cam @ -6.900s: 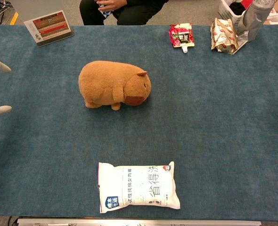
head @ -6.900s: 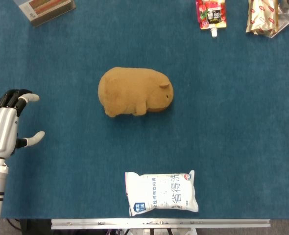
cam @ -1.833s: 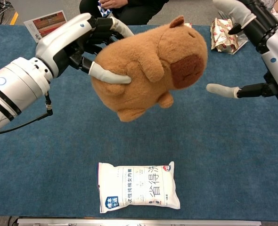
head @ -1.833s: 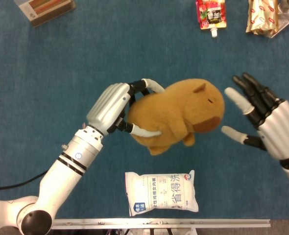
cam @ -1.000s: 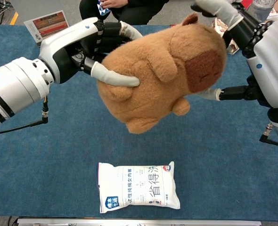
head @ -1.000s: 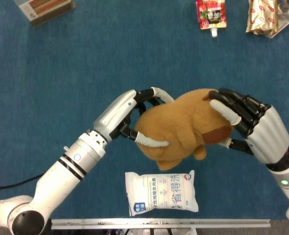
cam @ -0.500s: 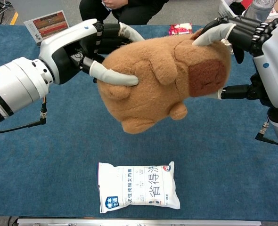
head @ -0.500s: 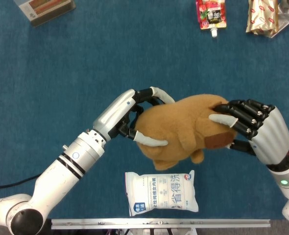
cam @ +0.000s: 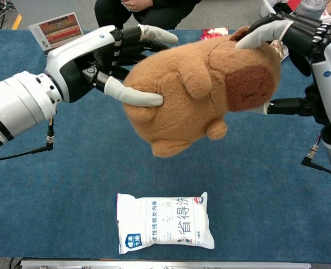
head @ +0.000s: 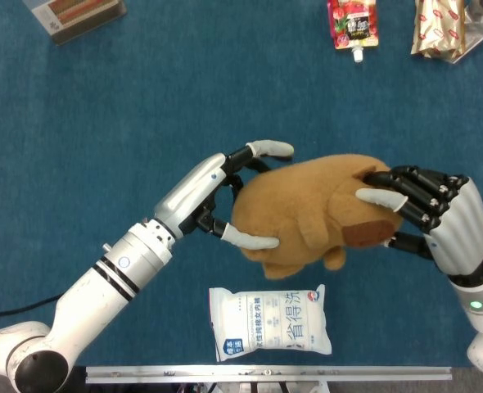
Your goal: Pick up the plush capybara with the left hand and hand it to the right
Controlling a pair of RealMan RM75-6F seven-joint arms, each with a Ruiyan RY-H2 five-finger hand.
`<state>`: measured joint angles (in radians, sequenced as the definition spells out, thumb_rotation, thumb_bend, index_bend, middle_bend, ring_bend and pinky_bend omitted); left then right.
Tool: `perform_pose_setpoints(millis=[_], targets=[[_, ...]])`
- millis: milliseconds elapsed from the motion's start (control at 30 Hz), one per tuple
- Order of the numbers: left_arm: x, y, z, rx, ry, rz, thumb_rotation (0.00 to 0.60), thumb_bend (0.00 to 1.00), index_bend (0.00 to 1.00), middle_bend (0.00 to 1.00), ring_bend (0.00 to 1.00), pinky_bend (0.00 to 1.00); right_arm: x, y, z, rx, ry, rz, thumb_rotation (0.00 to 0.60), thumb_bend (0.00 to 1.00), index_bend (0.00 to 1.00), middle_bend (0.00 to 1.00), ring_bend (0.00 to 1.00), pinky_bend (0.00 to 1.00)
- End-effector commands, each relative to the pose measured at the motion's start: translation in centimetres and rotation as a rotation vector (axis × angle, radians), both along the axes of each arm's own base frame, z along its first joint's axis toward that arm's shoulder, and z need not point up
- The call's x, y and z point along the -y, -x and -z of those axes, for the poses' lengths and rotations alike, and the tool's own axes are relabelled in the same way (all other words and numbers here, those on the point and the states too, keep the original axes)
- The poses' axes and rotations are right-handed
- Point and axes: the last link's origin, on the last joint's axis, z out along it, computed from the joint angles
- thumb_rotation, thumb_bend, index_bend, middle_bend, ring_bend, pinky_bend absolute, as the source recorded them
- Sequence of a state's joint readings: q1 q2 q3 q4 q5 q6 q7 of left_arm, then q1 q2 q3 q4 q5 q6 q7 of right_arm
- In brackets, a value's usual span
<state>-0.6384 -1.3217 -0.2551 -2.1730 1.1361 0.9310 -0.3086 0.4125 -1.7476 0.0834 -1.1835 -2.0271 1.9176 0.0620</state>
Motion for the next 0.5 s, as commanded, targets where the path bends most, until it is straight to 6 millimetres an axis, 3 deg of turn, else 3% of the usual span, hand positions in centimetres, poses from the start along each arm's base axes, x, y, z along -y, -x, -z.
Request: perform_pose_setpoints(millis=[33,133,233,500], targets=[[0.0,0.1,0.1,-0.007,-0.003,0.007,0.6,0.0,0.08,0.02,0.09,0.35,0.0,0.1,0.0,0.003,0.001,0.002,0.6,0.0,0.77,0.74,0.79,0.96],[-0.1,0.3,0.1,-0.014,-0.014,0.012,0.6,0.0,0.04,0.0,0.0,0.22,0.0,0.1,0.0,0.005,0.003,0.006,0.6,0.0,0.77,0.74,0.8,0.98],[-0.2,0.5,0.2,-0.018,-0.018,0.011,0.6,0.0,0.0,0.0,0.0,0.11,0.0,0.2,-0.1,0.004,0.003,0.011,0.6,0.01,0.77,0.75,0.81,0.98],[-0.7,1.3,0.0,-0.003,-0.022,-0.024,0.6,0.0,0.0,0.0,0.0,0.05,0.0,0.6,-0.1,-0.004,0.003,0.027,0.6,0.03,0.78,0.75,0.81,0.98]])
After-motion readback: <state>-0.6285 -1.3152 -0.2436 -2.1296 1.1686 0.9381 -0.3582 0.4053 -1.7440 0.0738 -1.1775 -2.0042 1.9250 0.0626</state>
